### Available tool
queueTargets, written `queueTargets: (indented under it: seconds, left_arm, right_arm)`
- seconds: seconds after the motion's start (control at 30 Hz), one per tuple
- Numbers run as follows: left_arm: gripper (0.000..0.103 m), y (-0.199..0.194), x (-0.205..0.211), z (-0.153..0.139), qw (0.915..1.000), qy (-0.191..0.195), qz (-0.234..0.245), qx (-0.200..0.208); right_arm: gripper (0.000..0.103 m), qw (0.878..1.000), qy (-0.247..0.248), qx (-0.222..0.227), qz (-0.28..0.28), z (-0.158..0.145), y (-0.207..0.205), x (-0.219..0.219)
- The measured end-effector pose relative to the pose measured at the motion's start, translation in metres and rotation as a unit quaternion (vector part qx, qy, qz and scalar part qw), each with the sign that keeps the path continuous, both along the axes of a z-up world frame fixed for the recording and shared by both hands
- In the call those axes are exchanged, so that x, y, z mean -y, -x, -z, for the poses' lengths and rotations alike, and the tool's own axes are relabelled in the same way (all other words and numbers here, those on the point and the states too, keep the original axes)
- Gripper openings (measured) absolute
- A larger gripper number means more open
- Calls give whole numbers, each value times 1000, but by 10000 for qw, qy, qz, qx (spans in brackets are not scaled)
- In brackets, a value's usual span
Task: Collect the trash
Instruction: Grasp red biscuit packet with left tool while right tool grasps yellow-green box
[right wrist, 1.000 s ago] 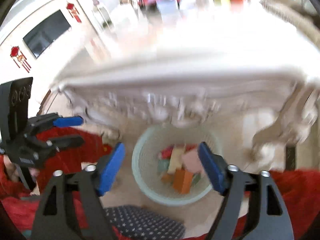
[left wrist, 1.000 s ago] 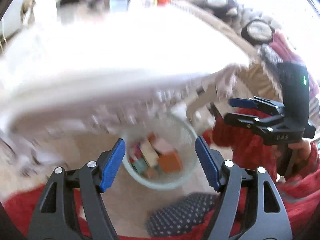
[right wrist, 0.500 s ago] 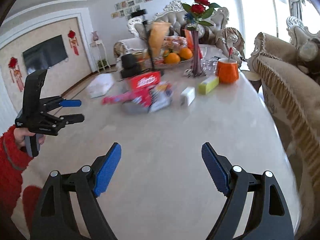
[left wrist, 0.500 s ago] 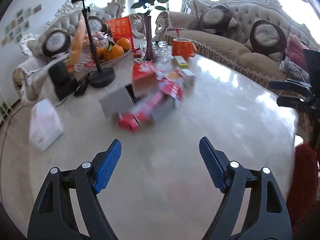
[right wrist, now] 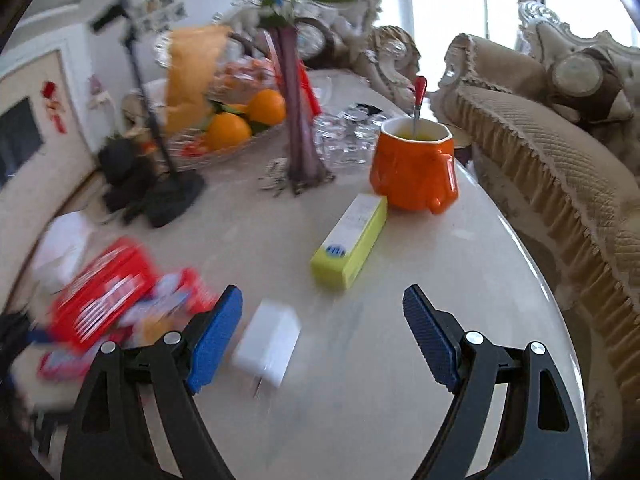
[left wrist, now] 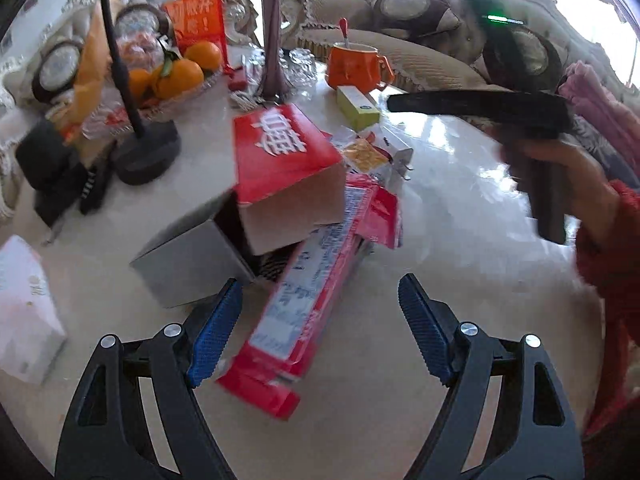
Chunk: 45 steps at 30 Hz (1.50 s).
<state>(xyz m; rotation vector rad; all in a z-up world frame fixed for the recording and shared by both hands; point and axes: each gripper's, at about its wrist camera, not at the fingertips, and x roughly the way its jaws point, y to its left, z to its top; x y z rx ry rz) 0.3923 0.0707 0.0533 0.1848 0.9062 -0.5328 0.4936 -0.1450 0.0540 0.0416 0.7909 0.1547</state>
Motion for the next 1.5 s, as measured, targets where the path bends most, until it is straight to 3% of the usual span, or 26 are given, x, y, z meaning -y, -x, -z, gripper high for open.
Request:
queueTargets:
  seconds: [0.1,0.2,0.37,0.4,0.43,0.47,0.5,0.53,0.6,0.77,1.0,1.17,1.33,1.5]
  left_arm:
    - [78,1,6,3,9996,136,130,-199]
    - [78,-2,13,5,9994,-46,131,-303]
    - [78,-12,17,9,9978,9,76,-653]
    - [74,-10,19,10,9976,7,115,-685]
    - [62,-9,21,11,9975,-25,142,-690]
    - [51,-6,24,13,9973,-84,161,-707]
    - [34,-6,26,14,9973,-106,139,-709]
    - [34,-3,26,14,9973,-77,111,-723]
    - [32,0,26,14,9975,21,44,-704]
    - [32,5,24,12,9960,399,-193,-771]
    - [28,23,41,9,9975,120,-196,-668]
    - [27,51,47,10,9972,298,-195,-660]
    - [27,97,40,12,9953,639,-483,-548]
    - [27,155,35,5,9930,885,-693,-366]
  right_arm:
    - [79,9989,155,-259,367,17,-32,0]
    - [79,9967,181,-473,641,31,-54,6]
    - [78,9960,354,-629,529,39,-70,3]
    - [77,9955,467,-702,433,41,-70,0]
    - [74,9952,542,-729,363,42,-70,-1]
    - [70,9957,527,-722,229,41,-69,-2]
    - [56,9958,538,-722,184,40,-68,-3]
    - [38,9959,544,-717,123,38,-66,-4]
    - [28,9958,563,-715,-43,38,-59,-3]
    - [28,9960,536,-682,-209,38,-36,4]
    - [28,9963,323,-722,-342,32,-16,20]
    - [28,9963,-90,-714,-464,29,11,32]
    - [28,9947,-585,-541,-652,20,62,52]
    - [28,9895,-948,-219,-1074,-4,146,69]
